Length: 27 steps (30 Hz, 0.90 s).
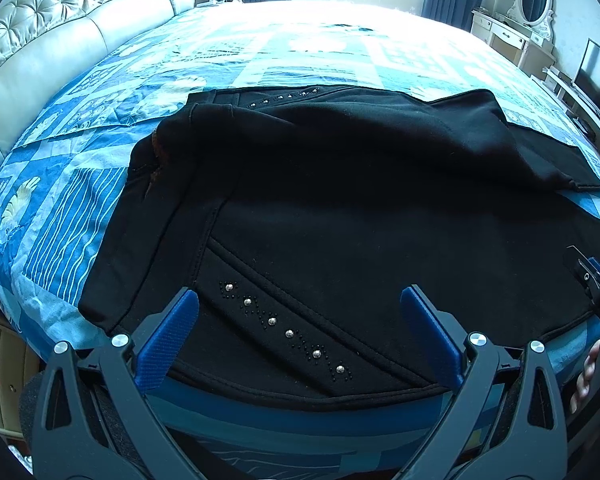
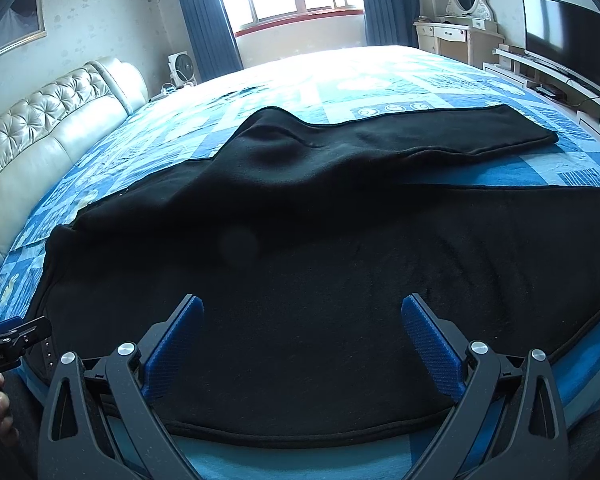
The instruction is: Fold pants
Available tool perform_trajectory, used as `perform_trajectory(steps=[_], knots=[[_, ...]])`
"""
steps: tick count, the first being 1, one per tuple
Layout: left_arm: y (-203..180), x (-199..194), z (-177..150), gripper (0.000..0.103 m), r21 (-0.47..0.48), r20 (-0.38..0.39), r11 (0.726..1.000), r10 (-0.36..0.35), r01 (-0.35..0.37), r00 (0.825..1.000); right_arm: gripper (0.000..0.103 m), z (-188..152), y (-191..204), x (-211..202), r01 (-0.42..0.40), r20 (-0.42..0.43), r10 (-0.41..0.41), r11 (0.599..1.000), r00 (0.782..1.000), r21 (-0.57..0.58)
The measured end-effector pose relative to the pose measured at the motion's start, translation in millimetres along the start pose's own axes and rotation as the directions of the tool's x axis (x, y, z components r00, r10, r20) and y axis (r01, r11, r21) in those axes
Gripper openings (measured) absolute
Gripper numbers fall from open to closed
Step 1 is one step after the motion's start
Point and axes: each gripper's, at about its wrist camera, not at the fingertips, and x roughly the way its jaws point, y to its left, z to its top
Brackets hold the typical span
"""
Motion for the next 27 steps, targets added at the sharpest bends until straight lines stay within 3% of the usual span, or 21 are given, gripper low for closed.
perform_trajectory(steps=[19, 23, 27], knots=[[-4, 3, -1, 0.101, 0.022, -0.014, 1.000, -0.017, 0.018, 1.000, 0.099, 2, 4, 5, -0.023, -0.028, 0.022, 1.000, 0.999, -0.015], [6, 3, 11, 0.101, 0.066, -0.063, 0.992, -0.105, 0.109, 0.992, 0.099, 21, 9, 3, -0.125, -0.041, 0.123, 0.991, 0.992, -0.053], [50, -5, 47, 0.101, 0.061, -0.056, 0.966, -0.247, 0.251, 0.967, 0.099, 67, 19, 7, -0.291, -0.056, 0.287, 0.950, 0.956, -0.110]])
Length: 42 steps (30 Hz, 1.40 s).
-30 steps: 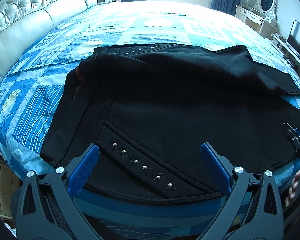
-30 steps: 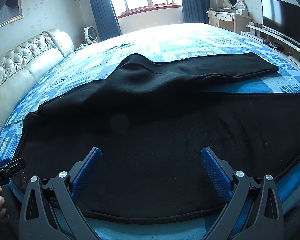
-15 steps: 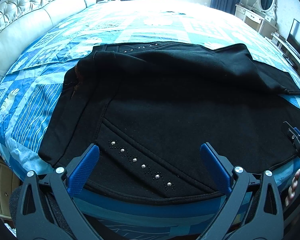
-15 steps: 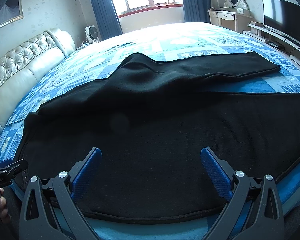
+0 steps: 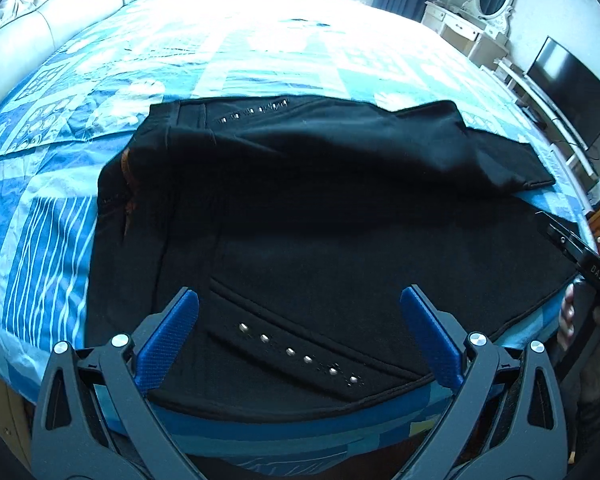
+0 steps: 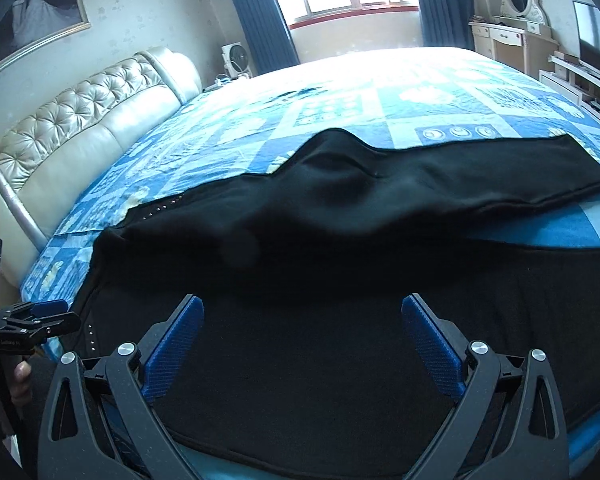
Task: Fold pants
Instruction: 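Grasp the waistband edge of the black pants with both grippers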
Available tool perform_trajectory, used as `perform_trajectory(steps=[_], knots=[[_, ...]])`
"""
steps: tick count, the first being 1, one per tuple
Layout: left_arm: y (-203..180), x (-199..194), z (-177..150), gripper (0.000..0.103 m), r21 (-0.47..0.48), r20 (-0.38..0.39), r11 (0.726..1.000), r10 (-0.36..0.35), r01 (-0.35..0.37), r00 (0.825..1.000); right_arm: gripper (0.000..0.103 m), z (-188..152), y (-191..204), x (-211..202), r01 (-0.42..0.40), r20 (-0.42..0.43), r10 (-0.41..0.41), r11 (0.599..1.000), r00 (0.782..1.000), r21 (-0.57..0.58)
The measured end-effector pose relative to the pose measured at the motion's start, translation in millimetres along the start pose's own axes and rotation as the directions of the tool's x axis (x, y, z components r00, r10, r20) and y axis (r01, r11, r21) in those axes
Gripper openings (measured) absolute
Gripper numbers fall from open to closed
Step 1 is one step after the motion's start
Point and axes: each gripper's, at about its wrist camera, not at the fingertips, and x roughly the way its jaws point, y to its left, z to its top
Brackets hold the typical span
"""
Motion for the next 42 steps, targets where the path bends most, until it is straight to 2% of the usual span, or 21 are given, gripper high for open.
perform_trajectory(steps=[1, 4, 8, 12, 14, 15, 16, 17, 18, 21, 23, 29, 30, 31, 32, 33, 34, 35, 36, 38, 42], knots=[[16, -4, 12, 0.101, 0.002, 0.010, 1.000, 0.009, -0.009, 1.000, 0.099, 15, -1, 5, -0.050, -0.012, 0.050, 0.999, 0.999, -0.017], [68, 0, 52, 0.101, 0.003, 0.021, 0.999, 0.045, -0.045, 0.999, 0.099, 62, 1, 25, -0.123, -0.043, 0.120, 0.990, 0.992, -0.074], [141, 31, 106, 0.101, -0.052, -0.023, 0.999, 0.002, -0.004, 1.000, 0.099, 113, 10, 65, -0.152, -0.116, 0.133, 0.974, 0.984, -0.169], [178, 76, 144, 0.101, -0.081, -0.077, 0.996, -0.041, 0.034, 0.996, 0.099, 142, 7, 109, -0.180, -0.194, 0.144, 0.967, 0.970, -0.180], [186, 100, 155, 0.101, -0.098, -0.117, 0.993, -0.077, 0.065, 0.990, 0.099, 148, 5, 128, -0.181, -0.234, 0.135, 0.964, 0.963, -0.192], [186, 112, 158, 0.096, -0.095, -0.138, 0.993, -0.081, 0.069, 0.987, 0.099, 150, 5, 137, -0.175, -0.252, 0.120, 0.962, 0.960, -0.209], [184, 123, 161, 0.089, -0.074, -0.157, 0.995, -0.074, 0.063, 0.985, 0.099, 153, 5, 145, -0.167, -0.271, 0.102, 0.959, 0.957, -0.229], [180, 132, 162, 0.068, -0.040, -0.178, 0.998, -0.060, 0.054, 0.982, 0.099, 153, 5, 152, -0.160, -0.286, 0.085, 0.956, 0.954, -0.248], [177, 140, 162, 0.061, -0.012, -0.200, 0.999, -0.047, 0.045, 0.979, 0.099, 155, 4, 159, -0.160, -0.304, 0.076, 0.951, 0.950, -0.264], [170, 145, 165, 0.061, 0.067, -0.178, 0.997, -0.023, 0.035, 0.984, 0.099, 158, 7, 177, -0.182, -0.365, 0.060, 0.933, 0.929, -0.309], [169, 146, 168, 0.062, 0.080, -0.183, 0.996, -0.023, 0.038, 0.983, 0.099, 159, 11, 191, -0.203, -0.421, 0.043, 0.918, 0.906, -0.342], [166, 146, 168, 0.062, 0.062, -0.185, 0.988, -0.128, 0.142, 0.974, 0.098, 150, 12, 224, -0.191, -0.552, -0.074, 0.893, 0.830, -0.407], [161, 149, 167, 0.056, 0.092, -0.182, 0.990, -0.089, 0.107, 0.979, 0.092, 147, 11, 227, -0.202, -0.577, -0.073, 0.895, 0.814, -0.398], [157, 150, 165, 0.052, 0.118, -0.174, 0.990, -0.052, 0.073, 0.983, 0.062, 144, 11, 229, -0.220, -0.604, -0.071, 0.893, 0.794, -0.394], [153, 150, 165, 0.044, 0.134, -0.167, 0.989, -0.041, 0.064, 0.985, 0.042, 141, 11, 230, -0.221, -0.624, -0.082, 0.893, 0.777, -0.393], [152, 148, 165, 0.034, 0.133, -0.170, 0.988, -0.057, 0.080, 0.984, 0.023, 140, 9, 227, -0.238, -0.639, -0.055, 0.901, 0.767, -0.363], [151, 147, 167, 0.030, 0.125, -0.177, 0.988, -0.070, 0.092, 0.982, 0.014, 139, 11, 223, -0.243, -0.635, -0.048, 0.900, 0.771, -0.363], [150, 146, 169, 0.024, 0.119, -0.183, 0.987, -0.081, 0.104, 0.980, 0.013, 139, 14, 217, -0.228, -0.616, -0.075, 0.889, 0.784, -0.397], [148, 145, 171, 0.022, 0.124, -0.181, 0.988, -0.071, 0.095, 0.981, 0.013, 140, 17, 211, -0.210, -0.596, -0.096, 0.882, 0.797, -0.422], [142, 134, 175, 0.020, 0.143, -0.147, 0.987, -0.051, 0.073, 0.988, 0.013, 146, 25, 192, -0.170, -0.529, -0.121, 0.868, 0.840, -0.467], [139, 89, 183, 0.019, 0.097, -0.028, 0.988, -0.116, 0.118, 0.993, 0.013, 151, 43, 137, -0.091, -0.371, -0.165, 0.807, 0.914, -0.584]])
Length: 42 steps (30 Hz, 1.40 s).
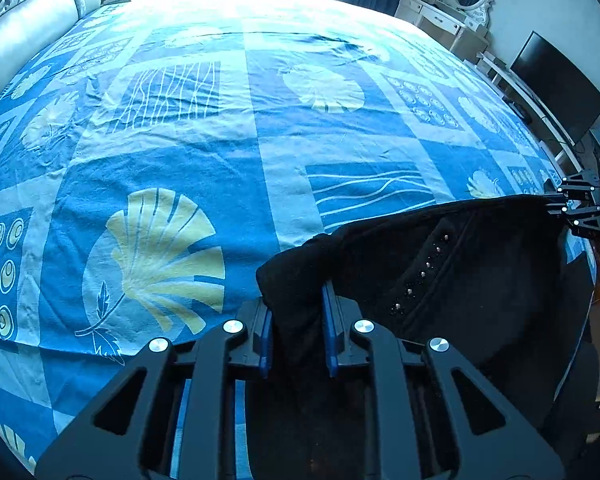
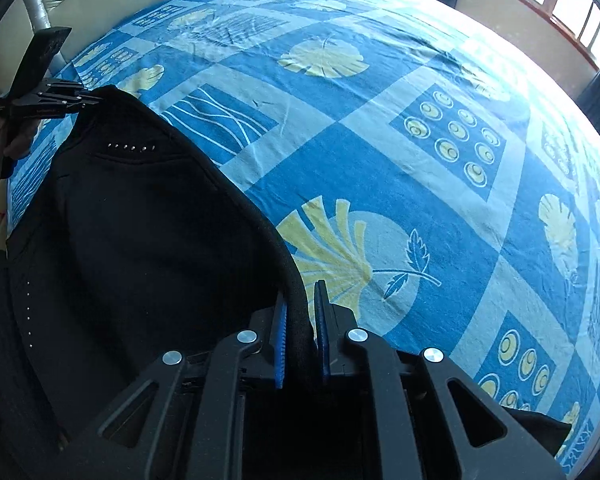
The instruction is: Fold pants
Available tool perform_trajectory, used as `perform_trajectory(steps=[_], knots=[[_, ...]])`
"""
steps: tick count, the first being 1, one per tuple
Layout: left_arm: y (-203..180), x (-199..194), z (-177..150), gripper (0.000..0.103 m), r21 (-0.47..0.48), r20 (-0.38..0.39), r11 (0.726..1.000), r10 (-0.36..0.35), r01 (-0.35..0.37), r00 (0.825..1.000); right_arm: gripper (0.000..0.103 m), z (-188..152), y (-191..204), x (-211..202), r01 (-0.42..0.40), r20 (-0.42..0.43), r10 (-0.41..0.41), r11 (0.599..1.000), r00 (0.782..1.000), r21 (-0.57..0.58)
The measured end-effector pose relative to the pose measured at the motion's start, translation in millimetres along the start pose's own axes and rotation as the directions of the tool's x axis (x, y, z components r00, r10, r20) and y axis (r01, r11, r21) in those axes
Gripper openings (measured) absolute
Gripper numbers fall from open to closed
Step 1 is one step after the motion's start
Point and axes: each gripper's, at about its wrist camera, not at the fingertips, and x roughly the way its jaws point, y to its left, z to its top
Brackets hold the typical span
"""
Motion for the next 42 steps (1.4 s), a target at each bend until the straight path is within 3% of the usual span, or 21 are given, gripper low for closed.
perform_trajectory(steps=[6, 12, 16, 22, 26, 29, 31, 35, 37, 39, 42], knots=[[-15, -57, -24, 0.019, -0.015, 0.098, 0.998, -0.053, 0.055, 0.994, 0.012, -47, 49, -62, 0.155, 0.168, -0.151, 0.988, 0.974, -0.013], [-39, -97, -84, 0.019, -0.016, 0.115, 0.998, -0.065, 0.067, 0.991, 0.012, -117, 117, -67, 0.266, 0.220, -0.249, 0.963, 0.943, -0.050], [-45, -106, -131, 0.020, -0.060, 0.077, 0.995, -0.078, 0.083, 0.994, 0.012, -154, 144, -54, 0.294, 0.215, -0.276, 0.954, 0.937, -0.055], [-51, -86, -185, 0.023, -0.122, -0.045, 0.992, -0.032, 0.026, 0.998, 0.013, -185, 178, -27, 0.303, 0.159, -0.284, 0.946, 0.945, -0.115], [-41, -76, -207, 0.031, -0.204, -0.110, 0.979, -0.016, -0.007, 0.994, 0.015, -195, 184, -26, 0.307, 0.153, -0.290, 0.946, 0.945, -0.104], [-27, -88, -222, 0.045, -0.313, -0.101, 0.950, -0.059, 0.024, 0.993, 0.032, -198, 180, -39, 0.273, 0.147, -0.262, 0.960, 0.954, -0.059], [-19, -98, -232, 0.046, -0.391, -0.073, 0.919, -0.089, 0.053, 0.993, 0.057, -198, 172, -52, 0.223, 0.159, -0.220, 0.975, 0.962, -0.003], [-20, -109, -248, 0.051, -0.512, -0.003, 0.848, -0.160, 0.136, 0.987, 0.059, -199, 147, -72, 0.016, 0.175, -0.053, 0.978, 0.983, 0.207], [-27, -107, -251, 0.053, -0.534, 0.009, 0.832, -0.174, 0.152, 0.985, 0.059, -201, 128, -77, -0.133, 0.210, 0.058, 0.923, 0.976, 0.362], [-34, -102, -249, 0.053, -0.543, 0.015, 0.826, -0.176, 0.155, 0.984, 0.059, -203, 117, -77, -0.252, 0.252, 0.143, 0.840, 0.957, 0.480], [-42, -93, -246, 0.053, -0.550, 0.006, 0.823, -0.162, 0.139, 0.987, 0.059, -209, 109, -69, -0.352, 0.299, 0.210, 0.730, 0.931, 0.586]])
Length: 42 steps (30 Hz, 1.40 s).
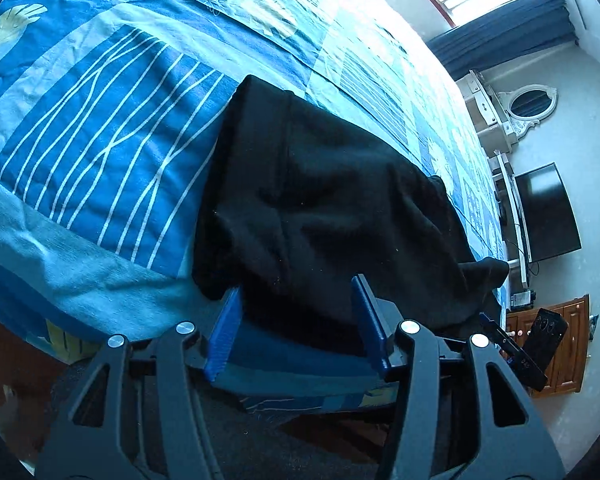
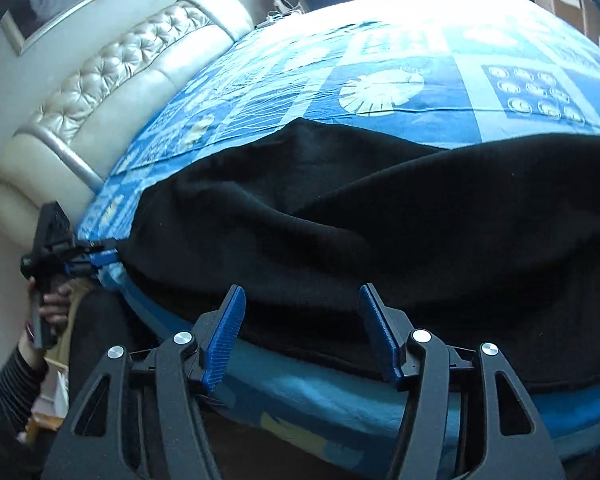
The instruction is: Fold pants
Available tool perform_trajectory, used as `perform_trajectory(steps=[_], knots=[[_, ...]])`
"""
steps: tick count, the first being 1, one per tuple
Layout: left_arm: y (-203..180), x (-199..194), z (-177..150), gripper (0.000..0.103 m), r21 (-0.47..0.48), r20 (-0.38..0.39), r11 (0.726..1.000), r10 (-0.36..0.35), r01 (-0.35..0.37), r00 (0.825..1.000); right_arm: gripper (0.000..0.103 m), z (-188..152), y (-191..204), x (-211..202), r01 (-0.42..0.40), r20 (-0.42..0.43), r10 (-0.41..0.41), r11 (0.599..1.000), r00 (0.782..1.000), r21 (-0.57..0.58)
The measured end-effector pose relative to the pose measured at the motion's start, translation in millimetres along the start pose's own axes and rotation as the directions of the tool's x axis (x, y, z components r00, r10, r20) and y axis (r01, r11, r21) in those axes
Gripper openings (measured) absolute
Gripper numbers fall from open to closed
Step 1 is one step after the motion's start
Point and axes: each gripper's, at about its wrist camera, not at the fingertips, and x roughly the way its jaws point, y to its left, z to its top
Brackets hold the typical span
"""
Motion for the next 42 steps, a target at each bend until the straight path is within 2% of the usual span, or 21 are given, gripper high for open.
perform_trajectory(steps=[3, 8, 13, 19, 20, 21, 22, 24, 27, 29, 32, 33, 38, 42], knots=[[-1, 4, 1, 0.053, -0.036, 0.004, 0.999, -0.028, 0.029, 1.000, 0.059, -7, -11, 4, -0.079, 0.012, 0.078, 0.987, 0.997, 0.139], [0, 3, -8, 0.053, -0.090, 0.025, 0.996, -0.002, 0.004, 1.000, 0.059, -19, -27, 19, -0.150, 0.022, 0.151, 0.936, 0.988, 0.317], [-2, 5, -11, 0.053, -0.092, 0.066, 0.995, 0.039, -0.033, 0.997, 0.061, -20, -31, 22, -0.193, 0.052, 0.187, 0.900, 0.981, 0.390], [-15, 20, -2, 0.052, -0.078, 0.095, 0.993, 0.092, -0.085, 0.991, 0.064, -27, -38, 24, -0.254, 0.113, 0.229, 0.835, 0.967, 0.487], [-17, 22, -1, 0.039, -0.068, 0.097, 0.993, 0.107, -0.100, 0.990, 0.064, -28, -39, 24, -0.264, 0.125, 0.233, 0.821, 0.964, 0.506], [-19, 24, -1, 0.019, -0.059, 0.092, 0.990, 0.134, -0.129, 0.987, 0.064, -30, -40, 23, -0.271, 0.136, 0.235, 0.807, 0.962, 0.525], [-20, 26, -1, 0.013, -0.048, 0.087, 0.986, 0.161, -0.157, 0.983, 0.064, -33, -40, 23, -0.275, 0.143, 0.236, 0.792, 0.961, 0.544], [-17, 25, -1, 0.010, -0.058, 0.083, 0.987, 0.156, -0.151, 0.984, 0.064, -39, -35, 26, -0.275, 0.143, 0.237, 0.771, 0.961, 0.574], [-9, 24, -1, 0.010, -0.093, 0.071, 0.988, 0.130, -0.123, 0.989, 0.064, -38, -28, 27, -0.256, 0.160, 0.200, 0.791, 0.967, 0.555], [-6, 24, 0, 0.010, -0.102, 0.062, 0.988, 0.122, -0.115, 0.991, 0.063, -34, -27, 32, -0.253, 0.175, 0.187, 0.790, 0.967, 0.559], [-9, 21, -1, 0.010, -0.088, 0.062, 0.987, 0.136, -0.131, 0.989, 0.032, -29, -29, 39, -0.247, 0.170, 0.182, 0.789, 0.968, 0.562], [-11, 19, 0, 0.009, -0.080, 0.068, 0.987, 0.144, -0.138, 0.987, 0.012, -28, -29, 39, -0.251, 0.173, 0.185, 0.786, 0.967, 0.565], [-14, -2, -4, 0.010, -0.051, 0.102, 0.987, 0.158, -0.154, 0.982, 0.010, -40, -25, 25, -0.250, 0.177, 0.182, 0.809, 0.967, 0.532], [-5, 12, -8, 0.010, -0.048, 0.056, 0.982, 0.185, -0.182, 0.981, 0.008, -67, -37, 40, -0.230, 0.137, 0.184, 0.787, 0.973, 0.573]])
